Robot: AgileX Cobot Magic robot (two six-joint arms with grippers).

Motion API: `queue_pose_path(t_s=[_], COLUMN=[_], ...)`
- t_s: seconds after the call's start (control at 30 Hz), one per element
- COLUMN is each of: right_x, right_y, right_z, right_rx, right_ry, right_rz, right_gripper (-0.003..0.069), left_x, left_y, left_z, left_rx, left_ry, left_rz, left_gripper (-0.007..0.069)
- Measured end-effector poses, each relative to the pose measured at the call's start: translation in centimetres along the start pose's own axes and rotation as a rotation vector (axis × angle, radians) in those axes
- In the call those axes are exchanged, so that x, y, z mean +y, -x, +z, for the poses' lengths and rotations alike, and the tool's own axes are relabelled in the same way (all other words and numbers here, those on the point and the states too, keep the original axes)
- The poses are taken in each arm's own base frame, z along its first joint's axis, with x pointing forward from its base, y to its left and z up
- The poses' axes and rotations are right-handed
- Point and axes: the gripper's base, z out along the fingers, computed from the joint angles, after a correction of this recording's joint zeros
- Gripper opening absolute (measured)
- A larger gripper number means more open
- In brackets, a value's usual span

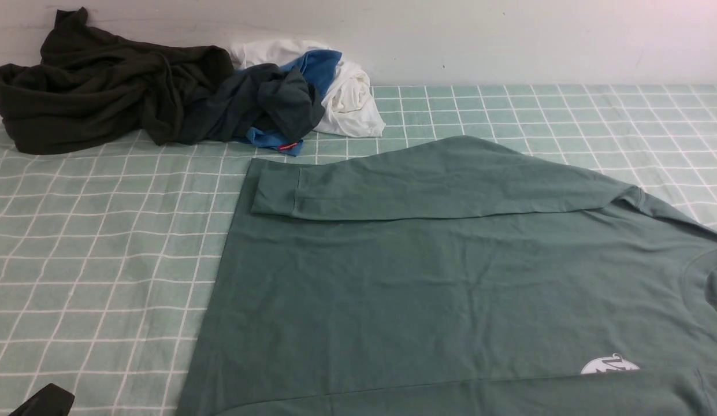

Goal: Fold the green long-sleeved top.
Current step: Use the left arm to clamp the cuff closest to it

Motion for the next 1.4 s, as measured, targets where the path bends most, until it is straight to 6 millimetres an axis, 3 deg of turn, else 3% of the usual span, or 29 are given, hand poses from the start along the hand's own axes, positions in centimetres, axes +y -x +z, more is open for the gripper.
queue_pose_path(t_s=[0.37,0.53,0.57,0.6,0.77,0.9,1.0,1.1,1.13,1.2,1.4], right_x=[0.0,0.7,2.4,3.5,8.4,12.3,13.6,13.7,13.7,13.0,11.4], right_y=[0.0,0.2,1.3,2.0,5.3,7.4,7.2,5.8,5.7,4.1,2.3], right_z=[0.0,-0.2,-0.4,-0.4,1.2,4.4,6.3,7.7,7.6,7.8,7.3], right_rx=[0.002,0.005,-0.023,-0.035,0.031,0.32,0.559,0.83,0.844,1.052,1.206], right_ry=[0.0,0.02,0.035,0.031,-0.034,-0.11,-0.127,-0.143,-0.141,-0.169,-0.19], right_rz=[-0.196,-0.306,-0.411,-0.478,-0.758,-0.908,-0.951,-0.974,-0.976,-1.003,-1.047], right_gripper=[-0.0014,-0.0014,-0.0014,-0.0014,-0.0014,-0.0014,-0.0014,-0.0014,-0.0014,-0.0014,-0.0014], left_x=[-0.2,-3.2,-5.4,-6.3,-9.0,-10.3,-11.0,-11.1,-11.2,-11.0,-9.4], left_y=[0.1,1.2,2.2,2.6,4.7,7.2,8.0,6.9,6.8,5.0,-0.7], left_z=[0.0,-1.0,-1.5,-1.4,0.9,4.0,6.3,8.8,8.8,10.3,13.9], left_rx=[-0.005,-0.023,-0.026,-0.005,0.265,0.631,0.804,0.953,0.956,1.073,1.353], left_ry=[-0.008,-0.077,-0.091,-0.074,0.122,0.38,0.459,0.444,0.437,0.409,0.358], left_rz=[0.095,0.34,0.481,0.553,0.798,0.958,1.016,1.059,1.064,1.098,1.205], left_gripper=[-0.0003,-0.0003,-0.0003,-0.0003,-0.0003,-0.0003,-0.0003,0.0001,0.0001,0.002,0.0148])
